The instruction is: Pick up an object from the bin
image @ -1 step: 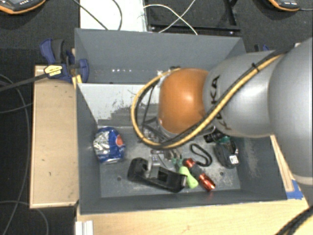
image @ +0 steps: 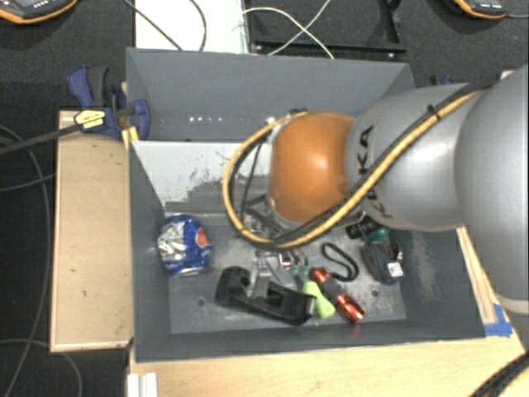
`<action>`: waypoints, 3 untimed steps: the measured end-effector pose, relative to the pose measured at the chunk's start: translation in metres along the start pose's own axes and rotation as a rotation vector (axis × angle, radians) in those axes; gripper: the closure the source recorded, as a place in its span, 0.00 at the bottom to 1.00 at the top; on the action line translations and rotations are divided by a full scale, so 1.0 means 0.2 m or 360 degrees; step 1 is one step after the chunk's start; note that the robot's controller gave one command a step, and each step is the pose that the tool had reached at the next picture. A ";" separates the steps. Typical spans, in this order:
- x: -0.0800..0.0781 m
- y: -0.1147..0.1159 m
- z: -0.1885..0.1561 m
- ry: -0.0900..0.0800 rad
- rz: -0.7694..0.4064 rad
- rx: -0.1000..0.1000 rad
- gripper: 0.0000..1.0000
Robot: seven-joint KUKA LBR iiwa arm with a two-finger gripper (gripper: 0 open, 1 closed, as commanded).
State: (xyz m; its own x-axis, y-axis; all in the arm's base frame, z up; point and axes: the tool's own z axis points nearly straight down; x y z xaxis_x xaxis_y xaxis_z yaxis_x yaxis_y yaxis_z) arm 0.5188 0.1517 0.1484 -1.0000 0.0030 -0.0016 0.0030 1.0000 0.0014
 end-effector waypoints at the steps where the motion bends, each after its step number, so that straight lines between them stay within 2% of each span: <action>1: 0.09 -0.09 0.38 0.0014 0.0094 0.0002 0.00; 2: 0.12 -0.08 0.09 -0.0003 0.0094 -0.0002 0.00; 3: 0.20 -0.26 0.24 0.0015 0.0528 0.0004 0.00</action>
Offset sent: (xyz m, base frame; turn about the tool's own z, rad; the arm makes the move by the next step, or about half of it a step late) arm -0.0256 -0.0152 -0.0193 0.0587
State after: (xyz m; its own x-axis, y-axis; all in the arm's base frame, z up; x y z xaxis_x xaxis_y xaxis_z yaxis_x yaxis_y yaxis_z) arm 0.4783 0.0995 0.0999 -0.9445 0.3285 0.0077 0.3285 0.9445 -0.0019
